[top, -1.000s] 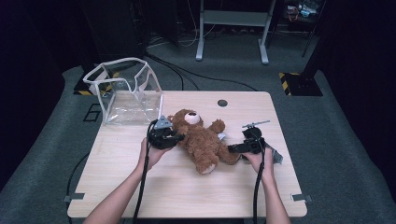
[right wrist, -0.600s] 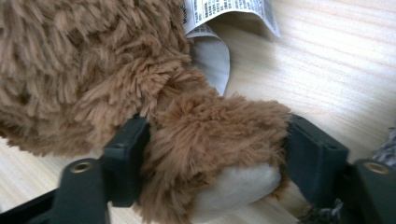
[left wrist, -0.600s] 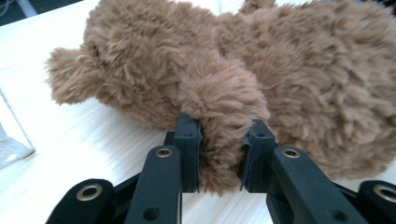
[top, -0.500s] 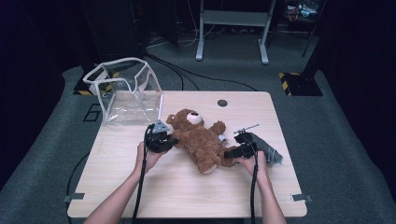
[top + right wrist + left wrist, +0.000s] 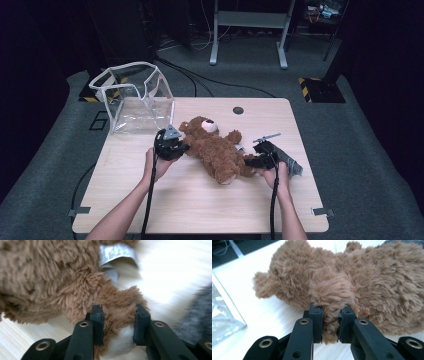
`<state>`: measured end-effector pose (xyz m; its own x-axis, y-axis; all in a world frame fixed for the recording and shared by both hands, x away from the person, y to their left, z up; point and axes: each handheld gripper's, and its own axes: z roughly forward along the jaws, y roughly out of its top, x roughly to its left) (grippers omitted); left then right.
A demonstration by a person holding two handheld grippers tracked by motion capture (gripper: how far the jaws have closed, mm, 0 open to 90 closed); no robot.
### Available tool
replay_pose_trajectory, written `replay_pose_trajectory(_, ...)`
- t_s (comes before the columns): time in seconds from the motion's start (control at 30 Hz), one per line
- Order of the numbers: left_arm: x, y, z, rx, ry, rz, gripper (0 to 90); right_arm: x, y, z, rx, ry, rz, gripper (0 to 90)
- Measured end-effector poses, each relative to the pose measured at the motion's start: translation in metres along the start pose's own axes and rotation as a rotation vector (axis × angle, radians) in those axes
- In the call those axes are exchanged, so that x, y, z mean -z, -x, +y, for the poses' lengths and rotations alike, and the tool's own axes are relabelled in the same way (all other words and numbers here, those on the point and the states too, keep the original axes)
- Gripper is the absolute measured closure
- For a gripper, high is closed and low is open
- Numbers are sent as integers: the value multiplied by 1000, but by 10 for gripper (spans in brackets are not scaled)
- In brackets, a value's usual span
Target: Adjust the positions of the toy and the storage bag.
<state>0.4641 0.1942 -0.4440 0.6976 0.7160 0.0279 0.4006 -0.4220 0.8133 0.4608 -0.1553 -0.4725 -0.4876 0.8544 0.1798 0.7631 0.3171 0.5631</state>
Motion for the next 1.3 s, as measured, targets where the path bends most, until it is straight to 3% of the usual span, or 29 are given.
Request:
replay_pose_trajectory(0.2, 4, -1, 11, -34, 9, 2, 785, 15, 1, 2, 23, 64, -52, 705)
replay_pose_trajectory(0.27, 6, -2, 16, -59, 0, 1, 787, 18, -1, 4, 39, 77, -98, 709)
replay_pose_trajectory(0.43, 4, -1, 24, -79, 3, 6, 791, 27, -4, 9, 48, 129, -161, 714)
replay_pose_trajectory(0.73, -12, -8, 41, -120, -4, 1, 793, 53, -6, 13, 50, 189, -253, 722)
replay_pose_trajectory(0.8, -17, -9, 45, -137, -8, 8, 794, 57, -7, 12, 46, 196, -264, 723)
replay_pose_trajectory(1.0, -27, -13, 52, -126, -7, 14, 796, 68, -15, 8, 65, 221, -304, 725)
replay_pose_trajectory(1.2, -37, -18, 56, -144, -39, 27, 796, 73, -29, 0, 82, 219, -299, 727)
replay_pose_trajectory(1.3, -44, -21, 52, -133, -60, 21, 795, 73, -39, -7, 89, 219, -293, 728)
